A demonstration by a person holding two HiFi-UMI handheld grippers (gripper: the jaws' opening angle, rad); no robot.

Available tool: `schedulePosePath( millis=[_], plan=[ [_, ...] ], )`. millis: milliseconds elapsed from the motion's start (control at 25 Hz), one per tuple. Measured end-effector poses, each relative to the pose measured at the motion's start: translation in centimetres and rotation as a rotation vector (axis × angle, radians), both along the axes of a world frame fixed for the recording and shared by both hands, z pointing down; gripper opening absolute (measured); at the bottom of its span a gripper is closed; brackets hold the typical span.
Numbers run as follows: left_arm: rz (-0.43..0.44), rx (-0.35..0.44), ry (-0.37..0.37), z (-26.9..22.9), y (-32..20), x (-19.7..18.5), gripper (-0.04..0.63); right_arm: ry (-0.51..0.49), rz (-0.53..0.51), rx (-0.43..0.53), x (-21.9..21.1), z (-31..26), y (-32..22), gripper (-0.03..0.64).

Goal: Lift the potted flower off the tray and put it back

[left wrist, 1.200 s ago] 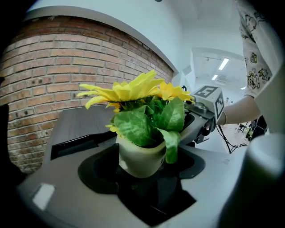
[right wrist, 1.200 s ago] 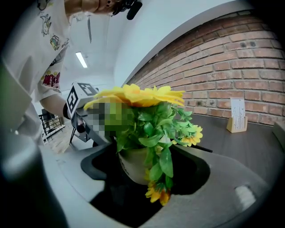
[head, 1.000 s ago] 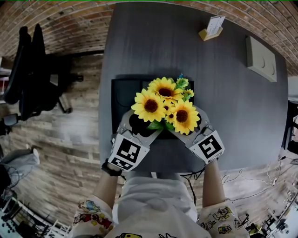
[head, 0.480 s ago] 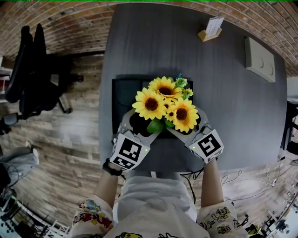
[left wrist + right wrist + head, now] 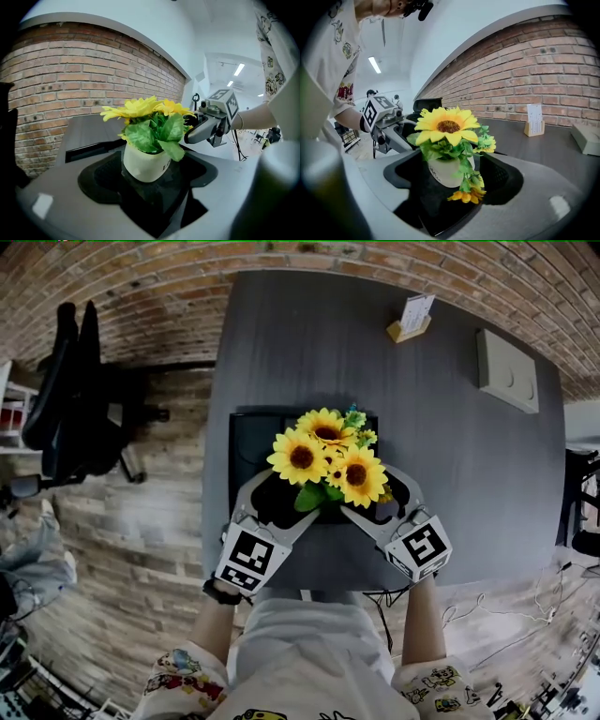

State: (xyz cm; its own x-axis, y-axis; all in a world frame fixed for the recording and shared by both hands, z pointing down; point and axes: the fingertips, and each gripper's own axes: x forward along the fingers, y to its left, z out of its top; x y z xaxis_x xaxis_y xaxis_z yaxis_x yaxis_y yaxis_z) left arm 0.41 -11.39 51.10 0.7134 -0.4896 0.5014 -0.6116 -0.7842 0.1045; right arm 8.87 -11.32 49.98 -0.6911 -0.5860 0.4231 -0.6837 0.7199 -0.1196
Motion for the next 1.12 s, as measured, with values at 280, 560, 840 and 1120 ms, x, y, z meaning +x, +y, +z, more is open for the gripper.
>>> schedulePosePath(
  millis=[280,560,840,1120],
  plan=[
    [-0.048,0.062,0.077,-4.7,-0.2,-1.1,0.390,-0.011,0.037,0.063,1.3,-3.8,0.7,0.369],
    [-0.071,0.135,0.148,-10.5,1.4,-0.8,0.348,-0.099,0.100,0.167,2.3,-9.7,2.5,0.278],
    [-0.105,0.232,0.210,-16.2,2.9,-0.6,0.267,-0.140,0.134,0.303,2.5,-15.4,4.3,0.163],
    [-0.116,0.296,0.254,-19.4,4.5,-0.1,0.189,-0.158,0.139,0.392,2.5,-19.3,5.5,0.063]
  ],
)
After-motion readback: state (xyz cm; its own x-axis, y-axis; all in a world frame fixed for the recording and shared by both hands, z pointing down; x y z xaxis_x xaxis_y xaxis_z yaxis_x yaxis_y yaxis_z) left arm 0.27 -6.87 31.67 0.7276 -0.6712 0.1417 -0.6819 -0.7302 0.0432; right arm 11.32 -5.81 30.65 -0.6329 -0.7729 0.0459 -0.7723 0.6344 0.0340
